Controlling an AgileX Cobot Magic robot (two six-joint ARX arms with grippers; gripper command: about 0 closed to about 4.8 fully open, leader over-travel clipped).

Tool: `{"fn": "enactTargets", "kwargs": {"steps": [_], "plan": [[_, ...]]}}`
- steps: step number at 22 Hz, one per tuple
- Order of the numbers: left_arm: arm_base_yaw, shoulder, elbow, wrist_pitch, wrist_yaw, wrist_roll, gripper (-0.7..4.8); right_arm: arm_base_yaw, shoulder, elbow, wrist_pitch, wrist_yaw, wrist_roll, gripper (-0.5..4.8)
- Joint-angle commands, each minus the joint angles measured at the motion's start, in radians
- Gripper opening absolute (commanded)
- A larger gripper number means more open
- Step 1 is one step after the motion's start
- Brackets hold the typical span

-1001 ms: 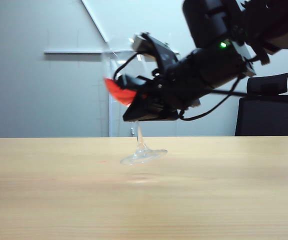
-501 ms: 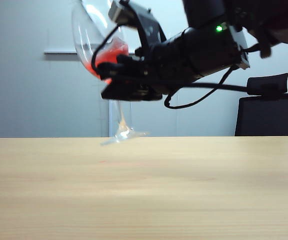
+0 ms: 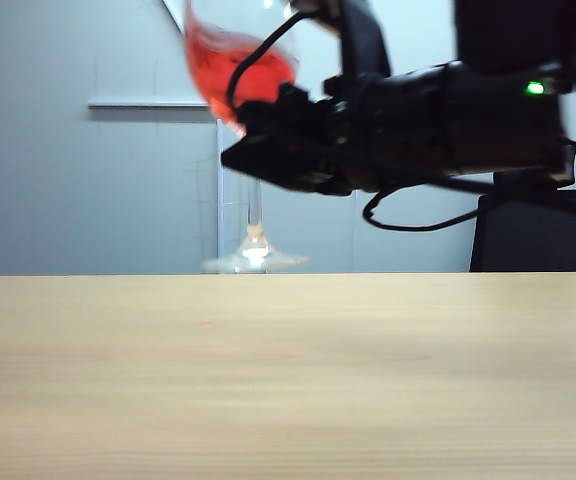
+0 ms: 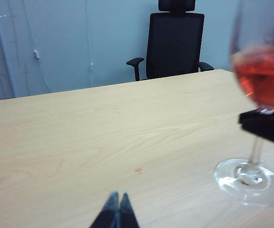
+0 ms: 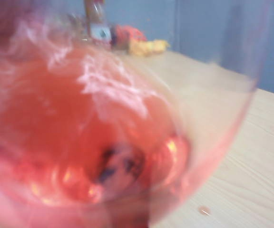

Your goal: Gently pick up the goblet, rotate it counterclockwise for two full turns (viewing from above), and then place it back on the table.

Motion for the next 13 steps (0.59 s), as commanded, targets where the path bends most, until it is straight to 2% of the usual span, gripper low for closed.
{"fn": "enactTargets", "kwargs": {"steps": [1,5,10,13], "plan": [[0.0,0.0,0.003,0.013,0.002,0.0,-0.05,-0.021,-0.014,-0.041,0.175,-0.031,0.113,-0.07],[0.0,0.0,0.003,0.013,0.002,0.0,-0.05,-0.083,0.0,-0.072,0.2,-0.097,0.168,-0.06],[0.002,-0.001,0.003,0.013,0.002,0.0,-0.05,-0.128,0.093,-0.026,0.203,-0.159,0.169,-0.06],[0.002,-0.001,0.003,0.013,0.002,0.0,-0.05,-0.131,0.156,0.018,0.202,-0.161,0.149,-0.06]]}}
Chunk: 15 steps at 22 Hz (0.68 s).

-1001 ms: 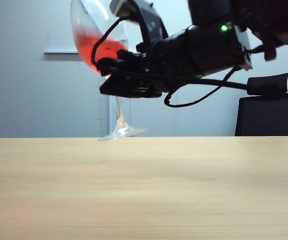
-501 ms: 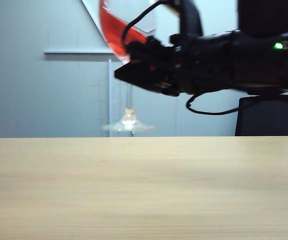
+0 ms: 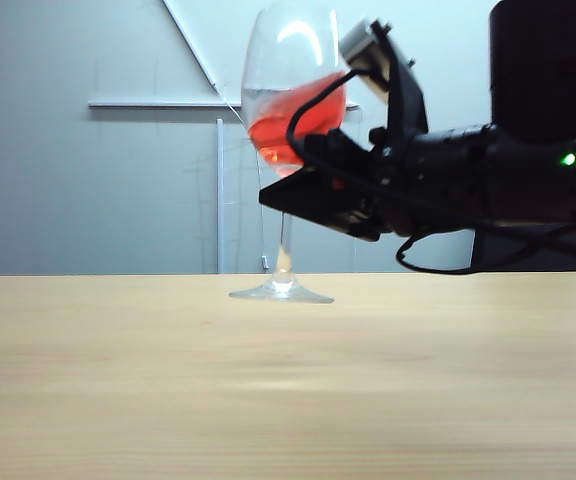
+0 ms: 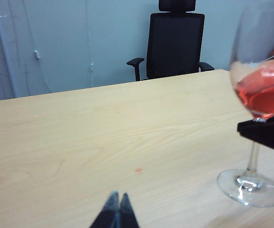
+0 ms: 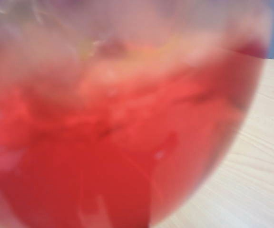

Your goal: Gently pick up the goblet, rotate it counterclockwise for two full turns (viewing from above), and then place it back on the table.

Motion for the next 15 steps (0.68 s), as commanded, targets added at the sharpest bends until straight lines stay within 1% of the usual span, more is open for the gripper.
{"fn": "enactTargets", "kwargs": {"steps": [1,2,11,15], "plan": [[0.0,0.0,0.003,0.013,0.002,0.0,-0.05,0.0,0.037,0.047,0.059,-0.009,-0.029,-0.06],[0.006,0.0,0.003,0.013,0.004,0.0,-0.05,0.0,0.069,0.074,0.059,-0.01,-0.056,-0.06],[0.12,0.0,0.003,0.013,0.004,0.0,-0.05,0.0,0.174,0.159,0.059,-0.009,-0.114,-0.06],[0.122,-0.01,0.003,0.013,0.002,0.0,-0.05,0.0,0.219,0.184,0.061,-0.009,-0.136,-0.06]]}}
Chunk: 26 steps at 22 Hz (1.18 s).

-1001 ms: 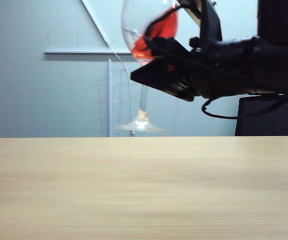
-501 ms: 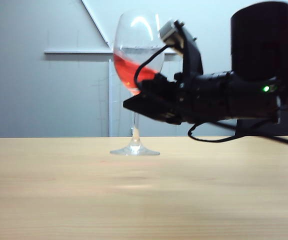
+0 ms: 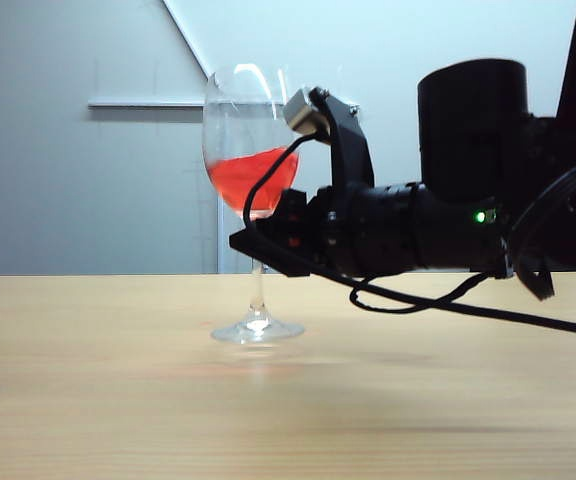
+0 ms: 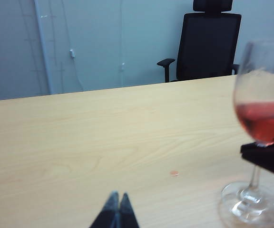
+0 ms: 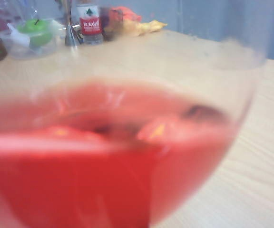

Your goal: Gently pick up the goblet, rotate it counterclockwise for two full turns (viewing from above), and then place it back on the table.

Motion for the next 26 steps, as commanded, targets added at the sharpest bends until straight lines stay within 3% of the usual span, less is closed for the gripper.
{"fn": "enactTargets", "kwargs": {"steps": [1,14,18,23,26], "plan": [[-0.001,-0.002,0.003,0.013,0.003,0.0,-0.05,0.002,0.008,0.014,0.061,-0.002,-0.007,-0.06],[0.0,-0.003,0.003,0.013,0.003,0.0,-0.05,0.002,0.015,0.014,0.051,0.004,-0.007,-0.04],[0.0,-0.003,0.003,0.013,0.003,0.0,-0.05,0.002,0.015,0.014,0.041,0.003,-0.007,0.45],[0.0,-0.003,0.003,0.013,0.003,0.0,-0.05,0.002,0.015,0.013,0.008,0.003,-0.006,0.57],[-0.001,-0.003,0.003,0.013,0.003,0.0,-0.05,0.002,0.015,0.013,0.008,0.003,-0.006,1.27]]}}
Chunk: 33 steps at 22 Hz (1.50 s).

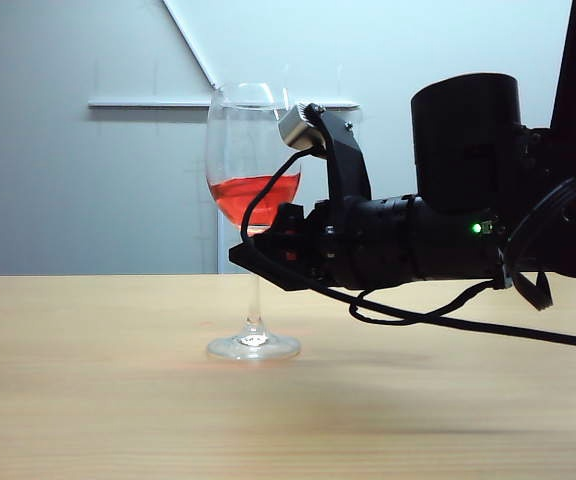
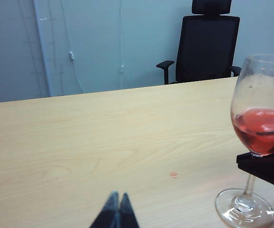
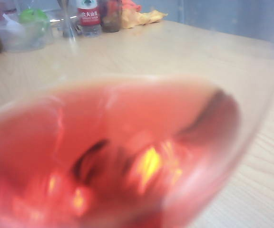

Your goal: Gently pick up the goblet, rotate it counterclockwise for two full turns (viewing from above), and then place it back on the table.

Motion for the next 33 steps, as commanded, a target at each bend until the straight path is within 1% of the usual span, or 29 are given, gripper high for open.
{"fn": "enactTargets", "kwargs": {"steps": [1,3,4,6,8,10,11,12,13,15,16,17,18,19,22,23,25,26,28,29,31,33], "plan": [[0.0,0.001,0.003,0.013,0.002,0.0,-0.05,0.001,-0.008,0.006,0.026,0.001,0.0,1.28],[0.0,0.001,0.003,0.013,0.002,0.0,-0.05,0.001,-0.008,0.005,0.022,0.001,0.0,1.34],[0.0,0.001,0.003,0.013,0.002,0.0,-0.05,0.001,-0.008,0.005,0.018,0.001,0.0,1.69],[0.0,0.001,0.003,0.013,0.002,0.0,-0.05,0.001,-0.008,-0.001,0.018,0.002,0.0,1.96],[0.0,0.001,0.003,0.013,0.002,0.0,-0.05,0.0,-0.008,-0.018,0.018,0.002,0.0,2.66],[0.002,0.001,0.003,0.013,0.003,0.0,-0.05,0.0,-0.008,-0.032,0.019,0.002,0.0,3.13],[0.008,0.001,0.003,0.013,0.004,0.0,-0.05,0.0,-0.008,-0.043,0.021,0.002,0.0,3.33],[0.021,0.001,0.003,0.013,0.007,0.0,-0.05,0.0,-0.009,-0.053,0.027,0.002,0.0,3.38],[0.037,0.001,0.003,0.013,0.006,0.0,-0.05,0.0,-0.009,-0.067,0.042,0.005,0.0,3.38],[0.09,0.001,0.003,0.013,0.006,0.0,-0.05,0.0,-0.01,-0.11,0.104,0.042,0.0,3.4],[0.117,0.001,0.003,0.013,0.006,0.0,-0.05,0.0,-0.015,-0.132,0.116,0.075,0.0,3.53],[0.172,0.001,0.003,0.013,0.005,0.0,-0.05,0.001,-0.046,-0.186,0.115,0.141,0.0,4.04],[0.204,0.001,0.003,0.013,0.005,0.0,-0.05,0.001,-0.066,-0.214,0.115,0.166,0.0,4.07],[0.246,0.001,0.003,0.013,0.005,0.0,-0.05,0.001,-0.117,-0.275,0.115,0.213,0.0,4.06],[0.299,-0.006,0.003,0.011,0.004,0.0,-0.05,0.002,-0.25,-0.38,0.115,0.254,0.0,4.04],[0.3,-0.01,0.003,0.014,0.003,0.0,-0.05,0.001,-0.29,-0.404,0.115,0.261,0.0,3.89],[0.299,-0.009,0.003,0.013,0.006,0.0,-0.05,0.002,-0.392,-0.455,0.114,0.283,0.0,2.36],[0.299,-0.009,0.003,0.013,0.005,0.0,-0.05,0.001,-0.453,-0.479,0.111,0.293,0.0,1.35],[0.299,-0.009,0.003,0.013,0.006,0.0,-0.05,0.002,-0.553,-0.507,0.08,0.343,0.0,0.36],[0.299,-0.009,0.003,0.013,0.006,0.0,-0.05,0.001,-0.614,-0.516,0.045,0.348,0.0,-0.09],[0.299,-0.009,0.003,0.013,0.006,0.0,-0.05,0.002,-0.668,-0.519,0.011,0.38,0.0,-0.09],[0.298,-0.009,0.003,0.013,0.006,0.0,-0.05,0.001,-0.754,-0.52,-0.042,0.388,0.0,-0.09]]}}
